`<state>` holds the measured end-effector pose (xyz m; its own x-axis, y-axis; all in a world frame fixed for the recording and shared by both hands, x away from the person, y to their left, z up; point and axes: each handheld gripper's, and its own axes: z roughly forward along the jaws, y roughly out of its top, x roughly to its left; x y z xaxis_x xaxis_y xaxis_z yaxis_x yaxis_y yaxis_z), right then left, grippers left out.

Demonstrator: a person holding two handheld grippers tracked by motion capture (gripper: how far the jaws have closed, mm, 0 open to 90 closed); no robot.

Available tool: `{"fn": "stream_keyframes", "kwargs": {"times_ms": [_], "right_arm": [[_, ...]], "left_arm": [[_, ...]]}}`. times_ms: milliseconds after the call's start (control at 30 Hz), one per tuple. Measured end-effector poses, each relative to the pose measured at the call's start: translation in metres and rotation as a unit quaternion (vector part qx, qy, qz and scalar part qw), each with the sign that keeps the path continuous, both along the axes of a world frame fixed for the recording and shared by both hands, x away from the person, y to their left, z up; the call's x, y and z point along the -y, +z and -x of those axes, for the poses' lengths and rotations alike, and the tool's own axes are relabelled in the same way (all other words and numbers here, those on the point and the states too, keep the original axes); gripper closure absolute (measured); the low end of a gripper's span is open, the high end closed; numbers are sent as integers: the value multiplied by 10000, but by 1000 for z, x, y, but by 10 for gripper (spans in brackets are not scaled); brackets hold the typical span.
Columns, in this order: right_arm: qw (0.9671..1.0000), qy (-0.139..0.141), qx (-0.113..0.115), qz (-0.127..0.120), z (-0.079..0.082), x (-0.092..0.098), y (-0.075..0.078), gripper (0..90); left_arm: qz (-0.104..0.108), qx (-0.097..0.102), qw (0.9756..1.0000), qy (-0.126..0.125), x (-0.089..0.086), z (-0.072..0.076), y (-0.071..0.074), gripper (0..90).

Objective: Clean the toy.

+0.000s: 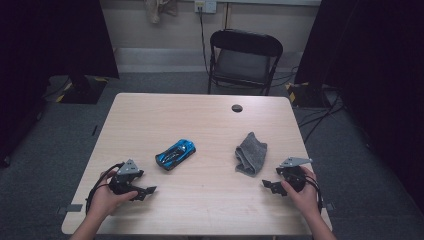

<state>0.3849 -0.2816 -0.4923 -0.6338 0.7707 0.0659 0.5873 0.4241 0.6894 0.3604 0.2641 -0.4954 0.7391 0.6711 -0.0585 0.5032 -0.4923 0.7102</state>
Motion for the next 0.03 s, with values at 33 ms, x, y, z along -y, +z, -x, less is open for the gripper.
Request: {"fn": "stream_keyframes", "kwargs": {"times_ms": [33], "right_arm": [[10000, 0, 16, -10, 0, 0, 0, 183]], "left_arm": [[-29, 38, 10000, -30, 0, 0, 0, 163]]}}
